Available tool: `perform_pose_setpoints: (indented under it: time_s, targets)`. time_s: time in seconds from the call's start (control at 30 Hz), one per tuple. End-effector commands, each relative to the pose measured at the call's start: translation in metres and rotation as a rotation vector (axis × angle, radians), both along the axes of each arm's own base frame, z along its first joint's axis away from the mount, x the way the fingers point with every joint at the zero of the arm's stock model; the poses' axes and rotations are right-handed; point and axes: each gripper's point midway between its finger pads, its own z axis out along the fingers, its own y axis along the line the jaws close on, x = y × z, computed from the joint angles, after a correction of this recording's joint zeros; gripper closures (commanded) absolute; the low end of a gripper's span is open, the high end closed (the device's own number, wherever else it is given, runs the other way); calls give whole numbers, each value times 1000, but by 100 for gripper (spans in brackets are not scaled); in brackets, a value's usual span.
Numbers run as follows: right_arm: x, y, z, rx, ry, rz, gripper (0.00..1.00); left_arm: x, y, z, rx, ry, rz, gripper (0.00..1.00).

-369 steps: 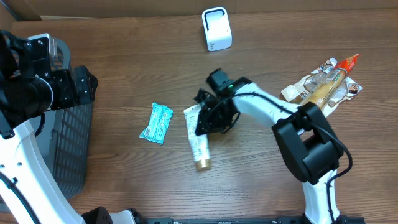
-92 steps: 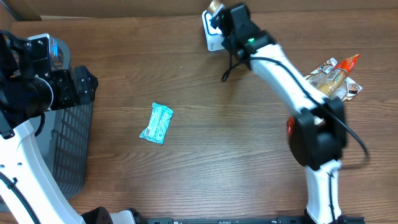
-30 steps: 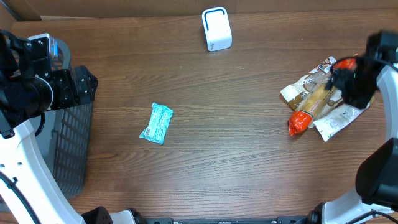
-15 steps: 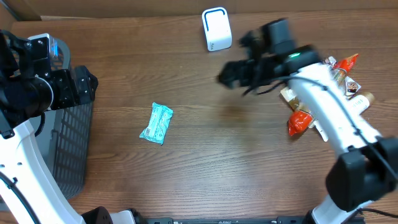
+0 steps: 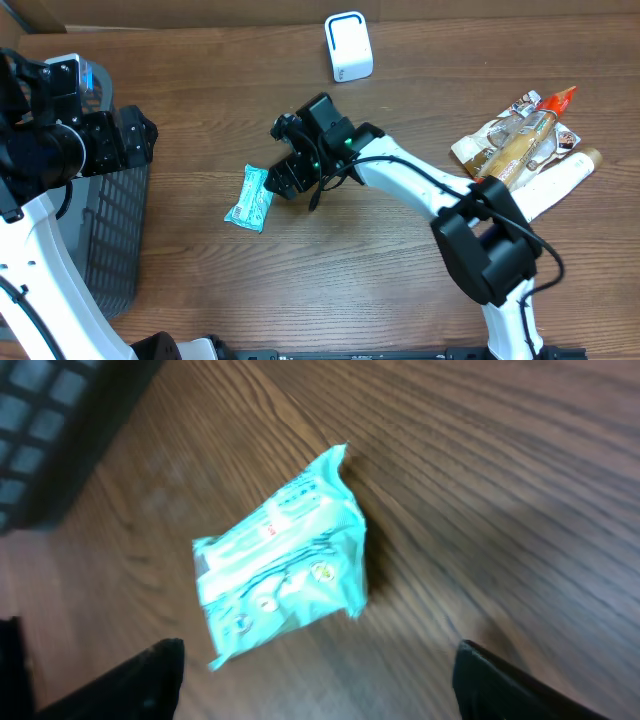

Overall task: Scan the item barcode
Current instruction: 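Reach the right gripper to the teal packet and grasp it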

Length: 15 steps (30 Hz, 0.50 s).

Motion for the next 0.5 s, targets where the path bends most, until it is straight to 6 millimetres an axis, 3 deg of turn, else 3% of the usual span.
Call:
perform_pose_setpoints:
  time_s: [0.0,0.27,0.47]
  targets:
    - [-1,8,-11,16,-11,31,23,2,0,0,11,-3,-24,1]
    - [-5,31,-33,57,27,7,40,2,0,0,11,-3,-24,0]
    - [-12,38,-43,51,48,10,68,2,0,0,11,-2,-24,0]
